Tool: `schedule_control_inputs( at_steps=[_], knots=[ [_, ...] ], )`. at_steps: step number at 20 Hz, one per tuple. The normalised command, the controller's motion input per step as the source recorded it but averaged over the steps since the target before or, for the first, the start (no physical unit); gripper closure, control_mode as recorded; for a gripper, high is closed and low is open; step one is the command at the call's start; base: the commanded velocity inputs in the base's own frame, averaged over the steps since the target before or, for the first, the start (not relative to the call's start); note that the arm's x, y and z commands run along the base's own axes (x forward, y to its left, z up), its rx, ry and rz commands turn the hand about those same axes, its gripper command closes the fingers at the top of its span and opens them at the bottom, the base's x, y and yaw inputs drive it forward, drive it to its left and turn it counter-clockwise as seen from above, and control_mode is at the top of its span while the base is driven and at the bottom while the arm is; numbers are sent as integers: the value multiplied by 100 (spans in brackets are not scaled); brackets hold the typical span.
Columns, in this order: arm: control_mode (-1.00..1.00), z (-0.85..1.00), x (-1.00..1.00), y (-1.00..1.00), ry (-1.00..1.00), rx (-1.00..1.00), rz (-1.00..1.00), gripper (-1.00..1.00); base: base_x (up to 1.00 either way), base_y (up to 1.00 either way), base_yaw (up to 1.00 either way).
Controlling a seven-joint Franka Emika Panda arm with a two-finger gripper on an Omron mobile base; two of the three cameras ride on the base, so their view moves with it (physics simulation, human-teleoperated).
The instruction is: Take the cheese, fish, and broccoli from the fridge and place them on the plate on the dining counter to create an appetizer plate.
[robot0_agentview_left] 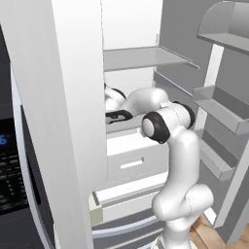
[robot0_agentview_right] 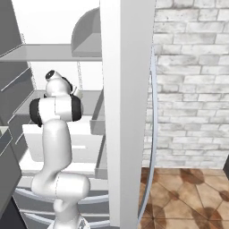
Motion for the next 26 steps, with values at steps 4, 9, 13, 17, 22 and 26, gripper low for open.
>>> schedule_control_inputs(
  at_steps=[4, 9, 13, 17, 22, 26],
  knots=[
    [-100, -6, 39, 2, 0, 0, -2, -100, 0, 0, 0],
    [-100, -17, 32, 0, 0, 0, -3, -100, 0, 0, 0],
    [-100, -28, 26, 2, 0, 0, -4, 100, 0, 0, 0],
    [-100, -30, 20, 4, 0, 0, -5, 100, 0, 0, 0],
    [-100, -24, -3, -4, 0, 0, -5, 100, 0, 0, 0],
    [-100, -10, -54, -23, -8, 0, -1, 100, 0, 0, 0]
  ],
)
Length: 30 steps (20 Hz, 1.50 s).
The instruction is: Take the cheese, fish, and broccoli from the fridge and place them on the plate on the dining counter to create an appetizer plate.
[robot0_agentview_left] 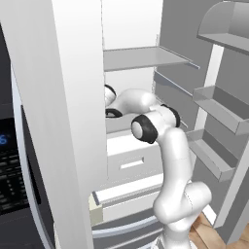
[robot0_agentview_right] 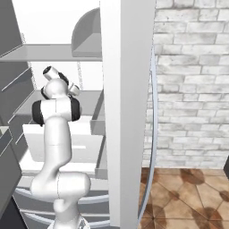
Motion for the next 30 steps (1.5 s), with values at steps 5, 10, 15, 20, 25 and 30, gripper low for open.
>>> schedule_control_inputs(
  at_steps=[5, 10, 15, 20, 25, 30],
  knots=[
    [-100, 0, -99, -46, -21, 0, 0, 100, 0, 0, 0],
    [-100, 13, -100, -55, -19, 0, 0, 100, 0, 0, 0],
    [-100, 74, -100, -51, -16, 4, 4, 100, 0, 0, 0],
    [-100, 100, -96, -4, -1, 13, 11, 100, 0, 0, 0],
    [-100, 100, -100, -5, 2, 12, 9, 100, 0, 0, 0],
    [-100, 100, -93, -2, 13, 5, 4, 100, 0, 0, 0]
  ],
)
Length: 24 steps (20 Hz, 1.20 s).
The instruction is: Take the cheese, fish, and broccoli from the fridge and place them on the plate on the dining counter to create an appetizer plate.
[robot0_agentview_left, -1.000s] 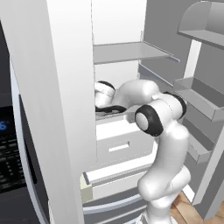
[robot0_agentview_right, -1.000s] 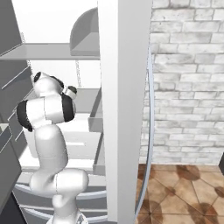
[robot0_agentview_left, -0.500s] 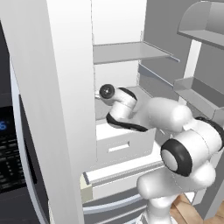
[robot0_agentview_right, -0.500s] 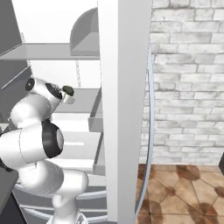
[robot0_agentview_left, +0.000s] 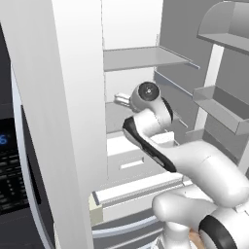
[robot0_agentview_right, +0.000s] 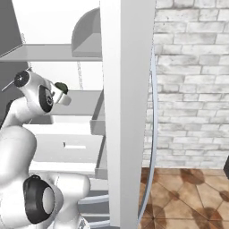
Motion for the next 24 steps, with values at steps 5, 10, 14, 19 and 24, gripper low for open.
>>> schedule_control_inputs(
  at_steps=[5, 10, 14, 19, 24],
  knots=[
    [-100, 85, -92, 0, 24, 0, 0, 100, 0, 0, 0],
    [-100, 24, -84, 0, 31, 0, 0, 100, 0, 0, 0],
    [-100, -1, -76, -2, 27, 0, 4, 100, 0, 0, 0],
    [-100, -3, -36, -12, 26, 0, 9, 100, 0, 0, 0],
    [-100, -4, -3, -1, 21, 0, 9, 100, 0, 0, 0]
  ],
)
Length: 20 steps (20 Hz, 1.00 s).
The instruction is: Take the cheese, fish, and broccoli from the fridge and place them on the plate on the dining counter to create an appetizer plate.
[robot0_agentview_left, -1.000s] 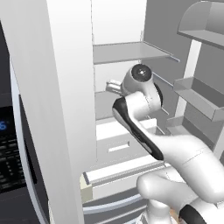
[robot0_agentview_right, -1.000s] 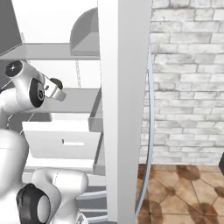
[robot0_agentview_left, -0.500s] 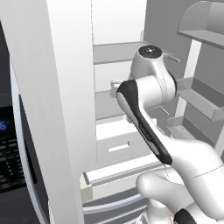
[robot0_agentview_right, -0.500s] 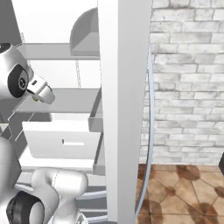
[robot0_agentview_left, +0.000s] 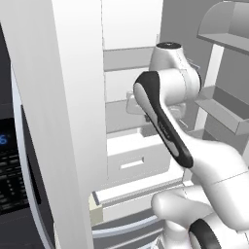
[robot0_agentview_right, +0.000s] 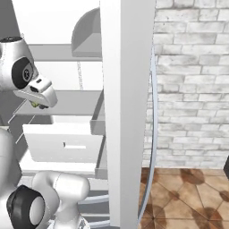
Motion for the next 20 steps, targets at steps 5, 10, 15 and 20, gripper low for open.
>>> schedule_control_inputs(
  at_steps=[5, 10, 15, 20],
  knots=[
    [-100, -4, 5, -5, 14, 0, 5, 100, 0, 0, 0],
    [100, -4, -5, -3, 0, 0, 0, 100, -32, 0, 0],
    [100, 0, 0, 0, 0, 0, 0, 100, -100, 0, -8],
    [100, 0, 0, 0, 0, 0, 0, 100, -100, 0, -20]
  ],
)
